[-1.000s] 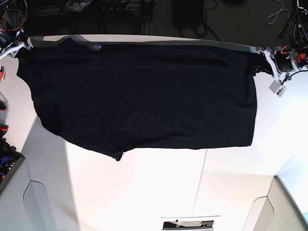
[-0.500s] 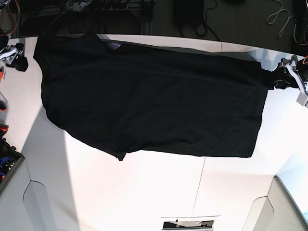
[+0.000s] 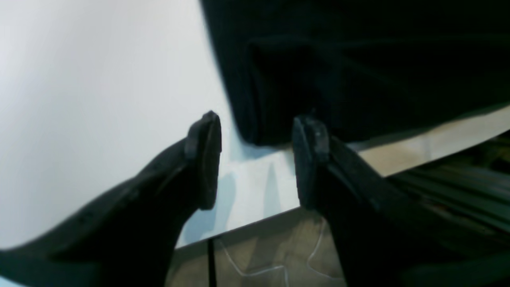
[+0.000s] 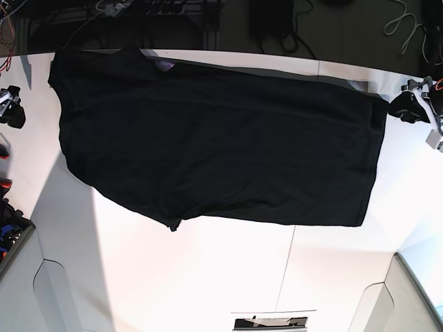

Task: Layout the t-shirt on the table in an organized manner, then fold the t-shirt properly
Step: 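Release the edge and move both grippers to the shirt's opposite corners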

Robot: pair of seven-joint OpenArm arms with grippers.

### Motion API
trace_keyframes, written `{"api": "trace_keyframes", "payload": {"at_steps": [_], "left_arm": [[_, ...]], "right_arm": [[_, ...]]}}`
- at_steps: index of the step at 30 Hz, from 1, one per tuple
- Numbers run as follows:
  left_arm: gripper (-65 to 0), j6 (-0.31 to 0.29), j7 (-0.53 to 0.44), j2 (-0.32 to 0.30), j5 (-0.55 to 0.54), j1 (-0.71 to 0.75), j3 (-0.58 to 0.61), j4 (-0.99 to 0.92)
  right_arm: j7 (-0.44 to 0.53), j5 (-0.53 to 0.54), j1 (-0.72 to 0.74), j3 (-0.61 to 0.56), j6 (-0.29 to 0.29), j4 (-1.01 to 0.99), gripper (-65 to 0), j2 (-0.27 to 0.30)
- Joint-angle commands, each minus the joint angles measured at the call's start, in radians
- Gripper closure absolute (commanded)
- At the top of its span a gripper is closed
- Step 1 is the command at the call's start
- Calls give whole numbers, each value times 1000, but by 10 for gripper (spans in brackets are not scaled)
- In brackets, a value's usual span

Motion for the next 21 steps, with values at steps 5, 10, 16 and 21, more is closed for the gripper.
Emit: {"api": "trace_keyframes", "payload": {"at_steps": [5,10,16,21], "left_arm": [[-320,1,-83,-50,-53,-57,-11,14],[-320,1,-81,-49,-86,-156,6,25],[-320,1,-80,-49,-65,-229,115,27],[-320,1,-138,-48,12,-283,215,27]], "right_arm": [[48,-5,30,10,-9,14,-321,24],[47,-28,132,7,-12,13,-321,25],[79,-97,303,-83,-16,-77,-321,46],[156,-169,492,-224,-18,-328,-321,54]]}}
